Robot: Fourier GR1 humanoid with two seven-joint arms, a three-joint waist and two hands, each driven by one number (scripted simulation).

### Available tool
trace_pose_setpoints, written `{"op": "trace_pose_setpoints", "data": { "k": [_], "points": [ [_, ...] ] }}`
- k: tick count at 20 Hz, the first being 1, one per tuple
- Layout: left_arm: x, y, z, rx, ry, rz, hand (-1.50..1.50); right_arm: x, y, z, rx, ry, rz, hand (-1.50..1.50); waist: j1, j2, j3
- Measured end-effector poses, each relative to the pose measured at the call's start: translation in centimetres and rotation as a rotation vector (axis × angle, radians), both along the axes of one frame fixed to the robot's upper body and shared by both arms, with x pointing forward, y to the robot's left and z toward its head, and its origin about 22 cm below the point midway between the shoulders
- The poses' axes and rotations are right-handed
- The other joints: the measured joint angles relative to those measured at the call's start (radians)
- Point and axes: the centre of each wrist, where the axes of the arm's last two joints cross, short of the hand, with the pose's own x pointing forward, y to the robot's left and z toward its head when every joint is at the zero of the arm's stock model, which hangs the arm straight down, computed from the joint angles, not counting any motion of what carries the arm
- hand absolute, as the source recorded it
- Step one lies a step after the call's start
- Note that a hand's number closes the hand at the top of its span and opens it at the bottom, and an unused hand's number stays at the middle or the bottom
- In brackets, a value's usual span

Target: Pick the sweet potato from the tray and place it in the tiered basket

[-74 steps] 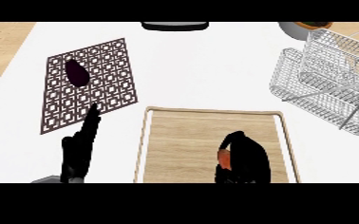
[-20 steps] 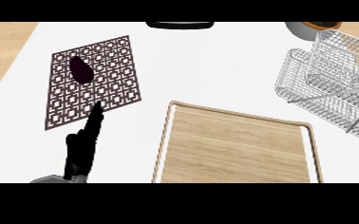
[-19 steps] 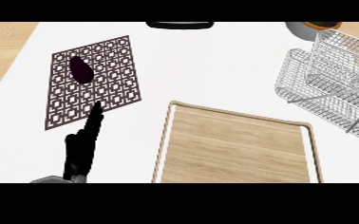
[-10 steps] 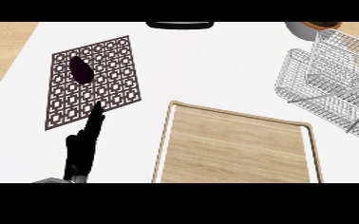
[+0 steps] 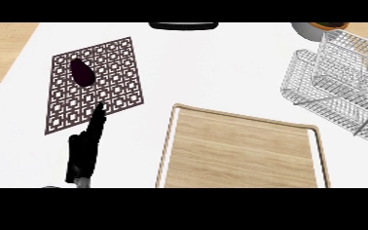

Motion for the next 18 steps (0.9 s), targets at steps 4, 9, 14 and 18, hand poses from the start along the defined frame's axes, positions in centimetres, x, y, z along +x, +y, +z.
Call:
{"op": "trace_pose_setpoints", "data": {
  "k": [4,9,14,18],
  "points": [
    [-0.1,-0.1,-0.1,0.0,-0.003,-0.002,0.0,1.1,0.1,-1.8,0.176,-0.025,0.011,-1.5,-0.002,-0.001,0.0],
    [-0.4,0.3,-0.2,-0.003,-0.006,-0.001,0.0,1.8,-0.1,-2.7,0.36,-0.132,0.02,-1.5,-0.006,-0.002,0.001],
    [-0.5,0.5,0.0,0.0,0.006,0.004,0.0,1.1,-1.7,-0.8,0.449,-0.289,-0.017,-1.5,-0.012,-0.002,0.0],
    [-0.9,0.8,-0.2,-0.005,0.0,0.011,0.0,-1.4,-4.9,0.9,0.447,-0.422,-0.156,-1.5,-0.02,-0.003,0.0]
  ]
}}
